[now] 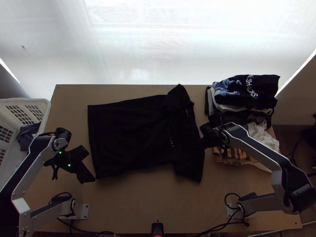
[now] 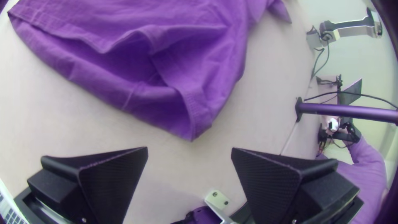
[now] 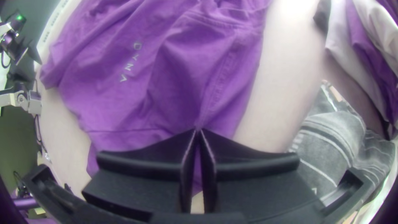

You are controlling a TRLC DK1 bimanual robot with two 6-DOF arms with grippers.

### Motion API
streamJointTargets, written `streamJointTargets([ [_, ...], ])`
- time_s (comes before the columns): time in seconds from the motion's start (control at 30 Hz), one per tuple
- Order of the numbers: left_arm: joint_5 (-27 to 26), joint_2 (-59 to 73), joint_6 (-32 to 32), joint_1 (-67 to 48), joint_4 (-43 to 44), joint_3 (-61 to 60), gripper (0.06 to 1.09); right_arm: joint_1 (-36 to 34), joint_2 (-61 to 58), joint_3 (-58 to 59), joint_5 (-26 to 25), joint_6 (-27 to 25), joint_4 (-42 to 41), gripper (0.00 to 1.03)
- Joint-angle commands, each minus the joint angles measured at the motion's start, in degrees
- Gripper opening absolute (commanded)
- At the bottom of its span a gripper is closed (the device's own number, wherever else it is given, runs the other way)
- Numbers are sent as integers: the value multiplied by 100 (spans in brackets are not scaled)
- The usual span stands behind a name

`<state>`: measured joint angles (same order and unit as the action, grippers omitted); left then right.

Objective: Fold the t-shirt

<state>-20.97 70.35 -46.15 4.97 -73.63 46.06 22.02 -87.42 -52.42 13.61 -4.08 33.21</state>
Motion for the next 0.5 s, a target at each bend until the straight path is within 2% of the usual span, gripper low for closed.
streamJointTargets([
  [0.0,-390,-276,431,-708,164,-185,103,4,-21,-13,2,12,-16,3],
  [0.23,-390,14,801,-1042,700,-396,103,4,32,-40,2,3,-8,3],
  [0.47,-153,181,572,-805,1052,-678,103,-49,128,83,2,-5,-8,3],
])
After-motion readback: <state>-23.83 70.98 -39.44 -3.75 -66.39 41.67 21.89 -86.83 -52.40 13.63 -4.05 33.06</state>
